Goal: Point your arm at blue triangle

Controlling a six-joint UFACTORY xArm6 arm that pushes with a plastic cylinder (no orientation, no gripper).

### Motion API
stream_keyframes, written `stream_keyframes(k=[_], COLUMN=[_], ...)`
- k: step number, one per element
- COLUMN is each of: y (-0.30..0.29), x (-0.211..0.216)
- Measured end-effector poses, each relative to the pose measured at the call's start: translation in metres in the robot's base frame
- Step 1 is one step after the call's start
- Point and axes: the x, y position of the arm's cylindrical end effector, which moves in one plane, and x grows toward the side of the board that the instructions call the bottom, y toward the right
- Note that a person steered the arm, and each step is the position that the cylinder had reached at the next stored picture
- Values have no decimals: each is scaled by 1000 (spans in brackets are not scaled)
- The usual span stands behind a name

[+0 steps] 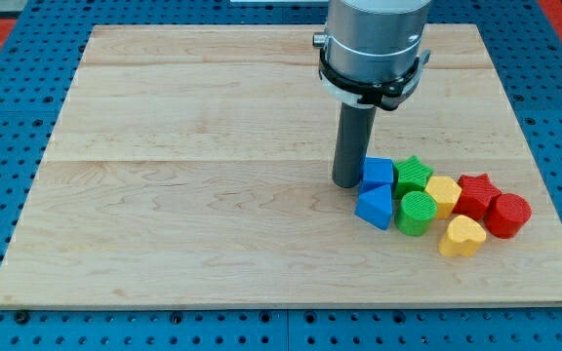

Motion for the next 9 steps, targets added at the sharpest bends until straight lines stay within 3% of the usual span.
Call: stream_keyframes(k=[3, 4, 5, 6, 7, 8, 9], y=[-14, -57, -138, -150, -147, -86, 23], x=[-3, -15, -16, -15, 58, 110, 106])
